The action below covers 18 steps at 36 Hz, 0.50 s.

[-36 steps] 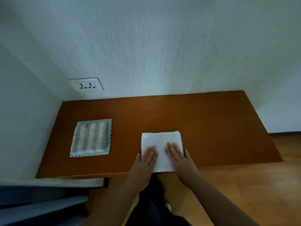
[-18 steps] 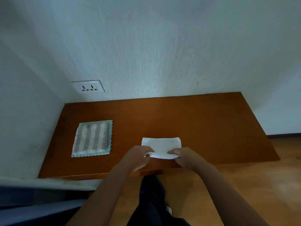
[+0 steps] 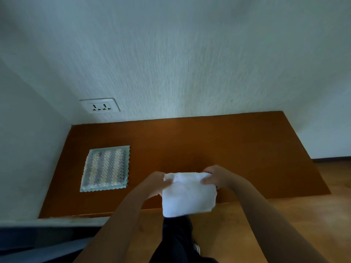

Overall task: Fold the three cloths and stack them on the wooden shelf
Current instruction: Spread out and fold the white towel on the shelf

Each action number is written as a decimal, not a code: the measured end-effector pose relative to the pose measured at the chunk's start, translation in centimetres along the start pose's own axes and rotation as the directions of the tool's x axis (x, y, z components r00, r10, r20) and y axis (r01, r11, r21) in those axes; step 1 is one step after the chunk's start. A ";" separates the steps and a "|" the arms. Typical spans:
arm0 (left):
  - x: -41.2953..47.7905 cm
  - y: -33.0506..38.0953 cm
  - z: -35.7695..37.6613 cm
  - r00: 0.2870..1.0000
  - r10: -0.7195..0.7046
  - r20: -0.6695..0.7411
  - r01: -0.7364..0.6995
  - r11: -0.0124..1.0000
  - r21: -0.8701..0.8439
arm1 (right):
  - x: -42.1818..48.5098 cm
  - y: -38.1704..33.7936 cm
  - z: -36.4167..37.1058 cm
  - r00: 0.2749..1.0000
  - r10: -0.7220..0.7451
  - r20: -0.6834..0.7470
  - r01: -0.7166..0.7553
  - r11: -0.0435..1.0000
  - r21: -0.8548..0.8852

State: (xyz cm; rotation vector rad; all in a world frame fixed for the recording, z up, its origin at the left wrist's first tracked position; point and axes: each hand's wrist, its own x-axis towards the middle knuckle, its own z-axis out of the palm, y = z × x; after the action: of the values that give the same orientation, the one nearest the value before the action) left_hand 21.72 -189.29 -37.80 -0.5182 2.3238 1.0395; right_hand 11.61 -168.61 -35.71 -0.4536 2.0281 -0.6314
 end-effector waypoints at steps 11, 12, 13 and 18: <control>4.1 -0.3 -0.7 0.993 -0.072 -0.090 0.077 0.996 0.046 | 4.8 -0.2 0.5 0.955 0.105 -0.278 -0.124 0.991 -0.052; 4.4 -0.2 -0.9 0.993 -0.068 -0.098 0.074 0.995 0.063 | 5.1 -0.3 0.3 0.950 0.111 -0.292 -0.134 0.989 -0.061; 4.7 -0.1 -1.1 0.992 -0.069 -0.109 0.077 0.994 0.073 | 5.4 -0.5 0.0 0.946 0.114 -0.305 -0.142 0.987 -0.071; 6.1 0.5 -1.7 0.976 -0.064 -0.207 0.080 0.994 0.073 | 6.9 -1.1 -1.1 0.911 0.118 -0.394 -0.158 0.985 -0.070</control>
State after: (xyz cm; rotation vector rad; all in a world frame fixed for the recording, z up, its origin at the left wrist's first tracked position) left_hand 16.15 -191.03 -40.35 -0.7009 2.4935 0.8907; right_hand 7.34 -172.98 -39.25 -0.2508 2.4551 -0.5656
